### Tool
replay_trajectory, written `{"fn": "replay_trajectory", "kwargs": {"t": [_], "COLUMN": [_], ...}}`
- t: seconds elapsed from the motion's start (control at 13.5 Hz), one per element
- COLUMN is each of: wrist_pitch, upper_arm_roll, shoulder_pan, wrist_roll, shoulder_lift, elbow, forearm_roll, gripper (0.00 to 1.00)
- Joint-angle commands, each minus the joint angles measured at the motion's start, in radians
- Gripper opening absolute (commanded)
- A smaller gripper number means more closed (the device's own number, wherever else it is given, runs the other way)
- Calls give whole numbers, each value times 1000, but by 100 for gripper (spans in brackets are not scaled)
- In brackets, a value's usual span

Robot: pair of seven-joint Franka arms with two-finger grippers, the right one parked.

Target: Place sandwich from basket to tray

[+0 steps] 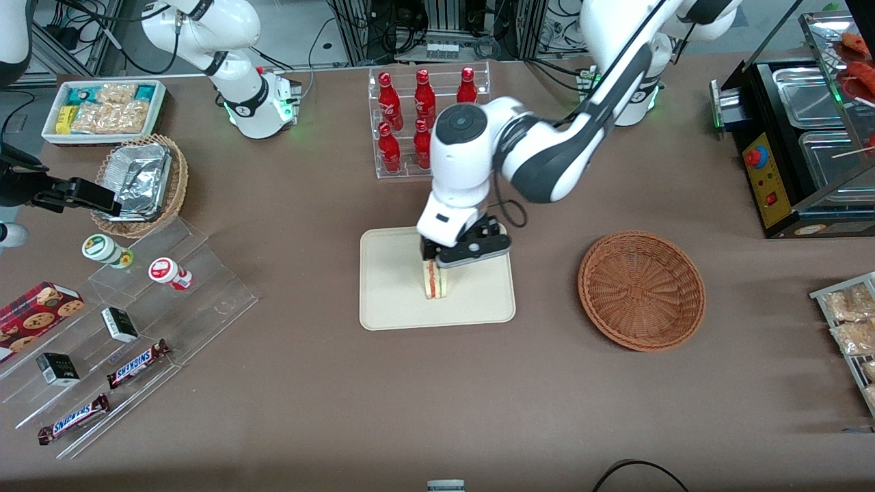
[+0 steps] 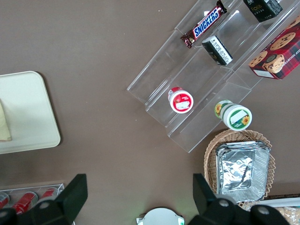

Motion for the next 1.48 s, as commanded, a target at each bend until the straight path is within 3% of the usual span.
{"fn": "replay_trajectory", "kwargs": {"t": [0.0, 0.37, 0.74, 1.19, 1.41], "wrist_pitch": [-63, -241, -384, -467, -467], "upper_arm_roll": [-5, -4, 2, 214, 278], "shoulder_pan": [57, 215, 387, 395, 386], "wrist_roll": [40, 365, 687, 1017, 1062], "shoulder_lift": [-138, -290, -386, -436, -427], "elbow": [-81, -83, -83, -63, -28], "forearm_roll": [-44, -228, -319, -340, -342], "gripper": [100, 100, 100, 100, 100]}}
